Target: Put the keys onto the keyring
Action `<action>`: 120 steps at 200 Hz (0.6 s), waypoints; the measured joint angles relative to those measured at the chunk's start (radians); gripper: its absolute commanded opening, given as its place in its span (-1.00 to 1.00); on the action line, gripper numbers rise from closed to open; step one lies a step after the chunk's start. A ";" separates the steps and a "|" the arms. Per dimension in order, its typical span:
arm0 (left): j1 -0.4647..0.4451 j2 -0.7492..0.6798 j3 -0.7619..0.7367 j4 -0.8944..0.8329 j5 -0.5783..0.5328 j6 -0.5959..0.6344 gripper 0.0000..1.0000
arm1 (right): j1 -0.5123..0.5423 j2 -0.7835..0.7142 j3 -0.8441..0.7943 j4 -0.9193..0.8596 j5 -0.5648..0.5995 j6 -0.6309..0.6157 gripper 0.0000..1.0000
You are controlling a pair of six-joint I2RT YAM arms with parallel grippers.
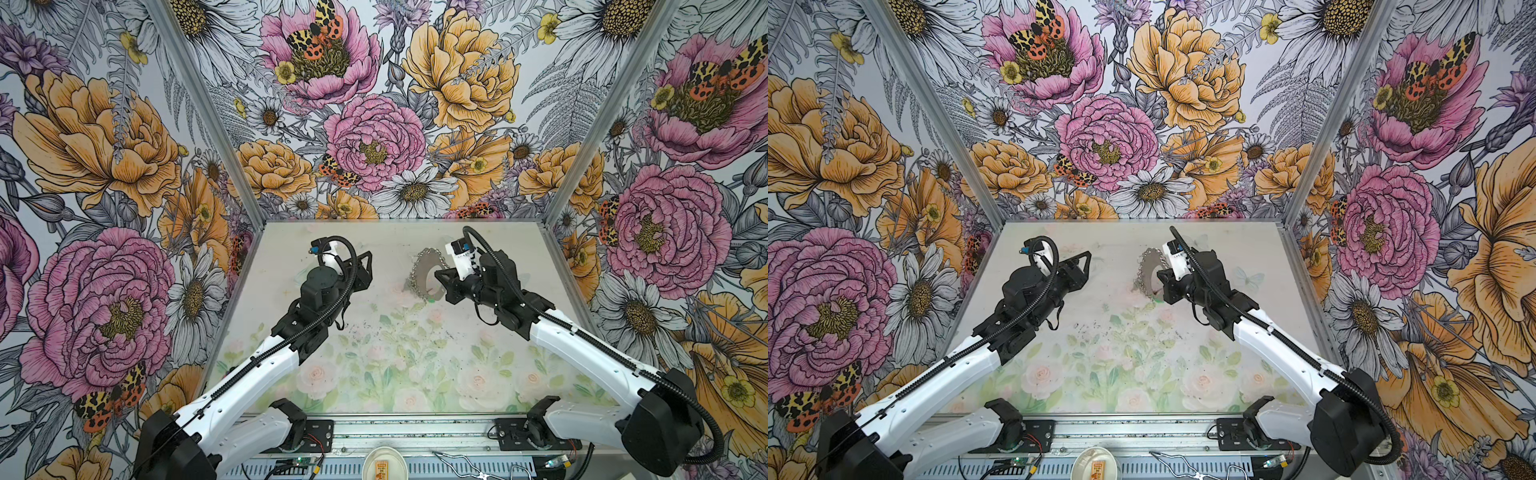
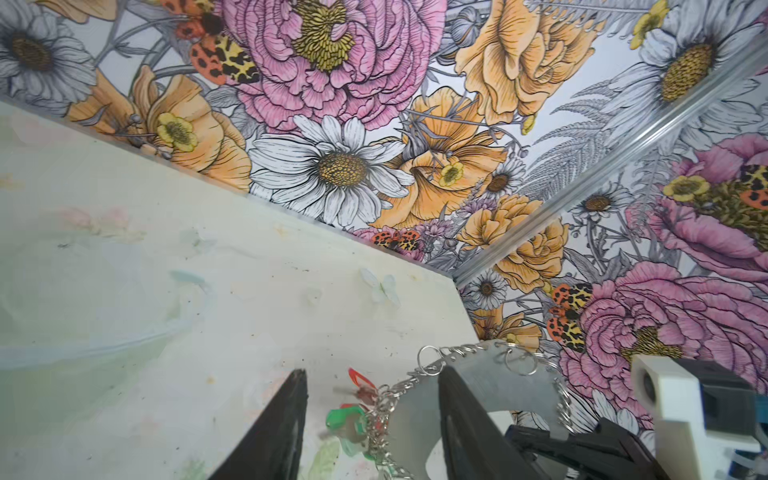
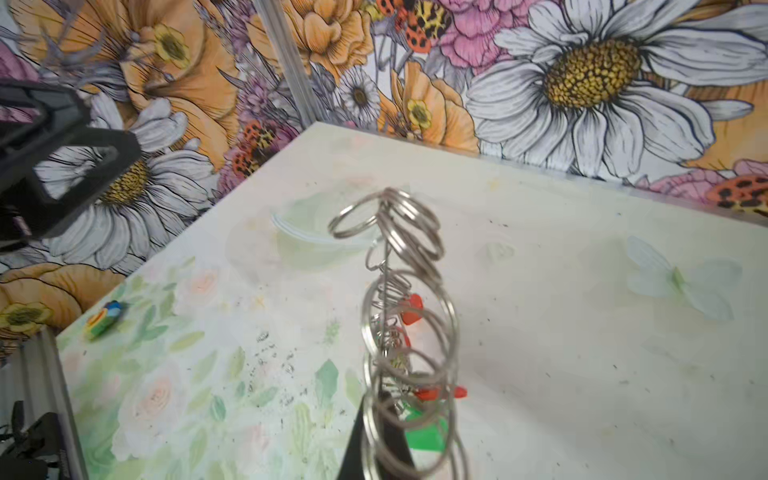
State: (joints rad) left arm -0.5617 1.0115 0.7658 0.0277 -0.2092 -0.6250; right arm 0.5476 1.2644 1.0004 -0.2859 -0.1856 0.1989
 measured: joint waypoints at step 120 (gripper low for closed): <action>0.197 -0.171 -0.163 -0.095 -0.017 0.060 0.20 | 0.184 0.388 0.538 -0.553 0.146 -0.112 -1.00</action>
State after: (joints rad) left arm -0.3645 0.8406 0.6025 -0.0677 -0.2264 -0.5648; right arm 0.7319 1.6520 1.5387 -0.8391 -0.0395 0.0868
